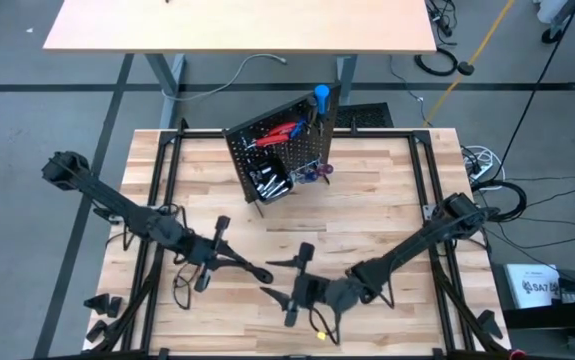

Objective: Hang tools onto peg board
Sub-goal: Hang the black screwdriver on the pegboard

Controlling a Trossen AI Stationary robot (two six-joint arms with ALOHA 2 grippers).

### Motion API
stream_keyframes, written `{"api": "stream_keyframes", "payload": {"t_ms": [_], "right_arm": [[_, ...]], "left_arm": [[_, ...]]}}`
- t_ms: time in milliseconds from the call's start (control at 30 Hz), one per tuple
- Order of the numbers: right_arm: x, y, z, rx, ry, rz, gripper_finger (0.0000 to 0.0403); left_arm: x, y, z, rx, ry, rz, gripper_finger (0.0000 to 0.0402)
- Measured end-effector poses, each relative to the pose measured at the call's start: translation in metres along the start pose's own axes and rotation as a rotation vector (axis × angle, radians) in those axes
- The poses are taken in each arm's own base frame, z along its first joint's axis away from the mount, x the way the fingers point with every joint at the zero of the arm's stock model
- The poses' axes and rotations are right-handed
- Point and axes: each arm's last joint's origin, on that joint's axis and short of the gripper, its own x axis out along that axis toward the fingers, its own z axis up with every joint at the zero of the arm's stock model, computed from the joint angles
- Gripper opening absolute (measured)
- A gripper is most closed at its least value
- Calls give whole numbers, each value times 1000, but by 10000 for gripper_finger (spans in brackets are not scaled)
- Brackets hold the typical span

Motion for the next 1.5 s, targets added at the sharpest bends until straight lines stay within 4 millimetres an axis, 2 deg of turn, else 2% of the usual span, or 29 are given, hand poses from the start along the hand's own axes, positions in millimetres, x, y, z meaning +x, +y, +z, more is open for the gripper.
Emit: {"api": "stream_keyframes", "payload": {"t_ms": [200,433,533,667,1067,1233,1500], "right_arm": [[15,-18,8,-42,-88,-8,265],[13,-19,16,-86,-150,-25,265],[15,-22,16,-82,-151,-33,265],[20,-29,18,-62,-175,-52,265],[38,-51,19,8,-259,36,263],[40,-54,20,16,-269,48,236],[41,-56,20,18,-277,46,149]], "left_arm": [[-5,14,3,12,-71,-26,8],[-26,25,-29,-65,-241,49,8],[-33,28,-34,-110,-318,22,8],[-33,28,-35,-122,-322,-11,8],[-28,26,-42,-129,-277,-27,8],[-28,26,-42,-132,-272,-6,8],[-27,27,-42,-135,-266,15,8]]}}
